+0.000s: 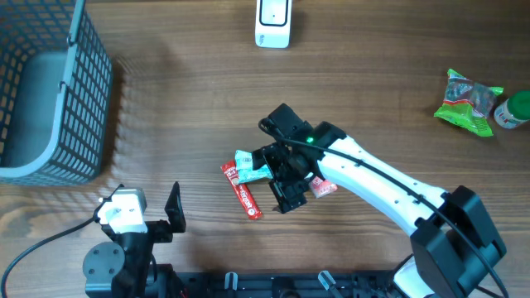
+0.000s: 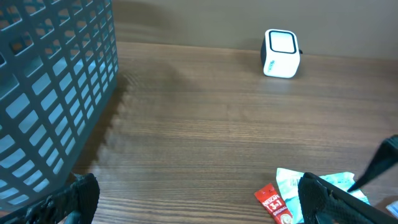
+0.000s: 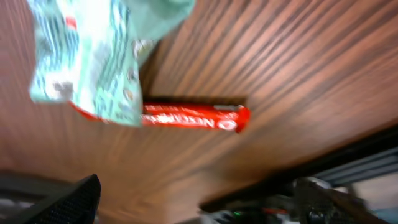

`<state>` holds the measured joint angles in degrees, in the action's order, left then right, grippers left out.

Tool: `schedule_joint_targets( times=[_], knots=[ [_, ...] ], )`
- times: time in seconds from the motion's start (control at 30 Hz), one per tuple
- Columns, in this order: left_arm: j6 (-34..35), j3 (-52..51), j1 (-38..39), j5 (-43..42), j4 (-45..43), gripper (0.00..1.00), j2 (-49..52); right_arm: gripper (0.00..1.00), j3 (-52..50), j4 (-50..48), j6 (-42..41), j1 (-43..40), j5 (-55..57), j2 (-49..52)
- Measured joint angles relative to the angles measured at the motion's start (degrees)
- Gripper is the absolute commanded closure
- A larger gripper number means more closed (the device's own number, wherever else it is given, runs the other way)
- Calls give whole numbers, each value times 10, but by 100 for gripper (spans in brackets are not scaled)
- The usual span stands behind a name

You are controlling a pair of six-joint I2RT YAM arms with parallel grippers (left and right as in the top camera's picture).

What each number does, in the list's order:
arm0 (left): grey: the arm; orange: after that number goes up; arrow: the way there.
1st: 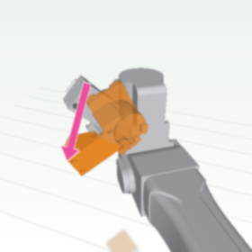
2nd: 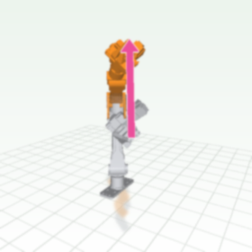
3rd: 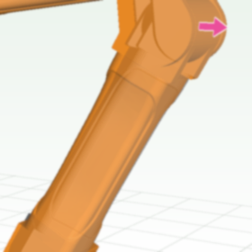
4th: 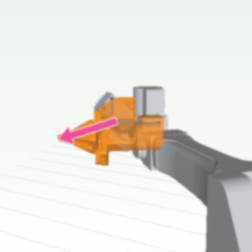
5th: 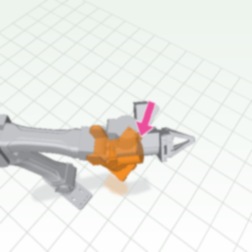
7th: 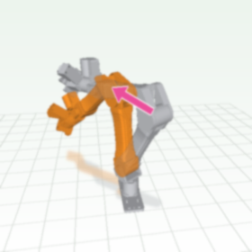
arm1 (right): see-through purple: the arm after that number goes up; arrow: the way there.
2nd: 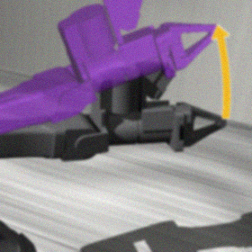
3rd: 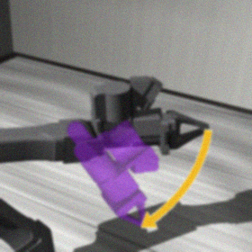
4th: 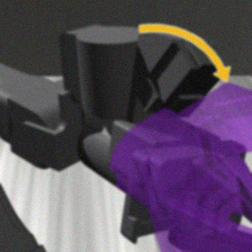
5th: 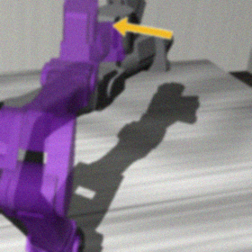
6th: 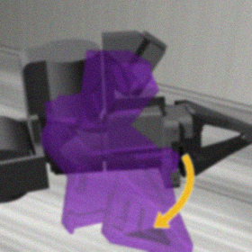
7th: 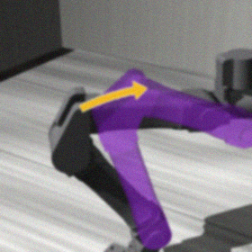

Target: Scan the item barcode

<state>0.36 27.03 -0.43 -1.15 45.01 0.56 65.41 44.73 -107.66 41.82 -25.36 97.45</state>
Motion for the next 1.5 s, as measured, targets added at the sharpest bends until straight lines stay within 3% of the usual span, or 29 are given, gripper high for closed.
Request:
schedule_joint_targets(
  times=[0.17, 0.23, 0.5, 0.57, 0.63, 0.7, 0.77, 0.8, 0.87, 0.9, 0.97, 1.03, 1.13, 1.33, 1.37, 1.4, 1.5],
  knots=[
    [0, 0, 0, 0, 0, 0, 0, 3, -24, -96, -64, 0, 19, 17],
    [0, 0, 0, 0, 0, 0, 0, 9, -24, -120, -76, 0, 32, 31],
    [0, 0, 0, 0, 0, 0, 0, 22, -25, -126, -93, 0, 92, 77],
    [0, 0, 0, 0, 0, 0, 0, 34, -25, -124, -94, 0, 103, 77],
    [0, 0, 0, 0, 0, 0, 0, 61, -25, -120, -96, 0, 118, 77],
    [0, 0, 0, 0, 0, 0, 0, 79, -25, -104, -99, 0, 141, 77],
    [0, 0, 0, 0, 0, 0, 0, 94, -25, -89, -98, 0, 160, 77],
    [0, 0, 0, 0, 0, 0, 0, 96, -24, -85, -99, 0, 166, 77],
    [0, 0, 0, 0, 0, 0, 0, 94, -20, -79, -95, 0, 175, 75],
    [0, 0, 0, 0, 0, 0, 0, 81, -20, -79, -93, 0, 176, 74],
    [0, 0, 0, 0, 0, 0, 0, 39, -20, -79, -85, 0, 180, 74],
    [0, 0, 0, 0, 0, 0, 0, 11, -21, -75, -75, 0, 195, 75],
    [0, 0, 0, 0, 0, 0, 0, 10, -23, -70, -63, 0, 209, 75],
    [0, 0, 0, 0, 0, 0, 0, 36, -23, -75, -47, 0, 227, 82],
    [0, 0, 0, 0, 0, 0, 0, 51, -22, -79, -46, 0, 229, 86],
    [0, 0, 0, 0, 0, 0, 0, 94, -15, -85, -43, 0, 234, 96],
    [0, 0, 0, 0, 0, 0, 0, 96, 1, -92, -30, -2, 243, 112]
  ],
)
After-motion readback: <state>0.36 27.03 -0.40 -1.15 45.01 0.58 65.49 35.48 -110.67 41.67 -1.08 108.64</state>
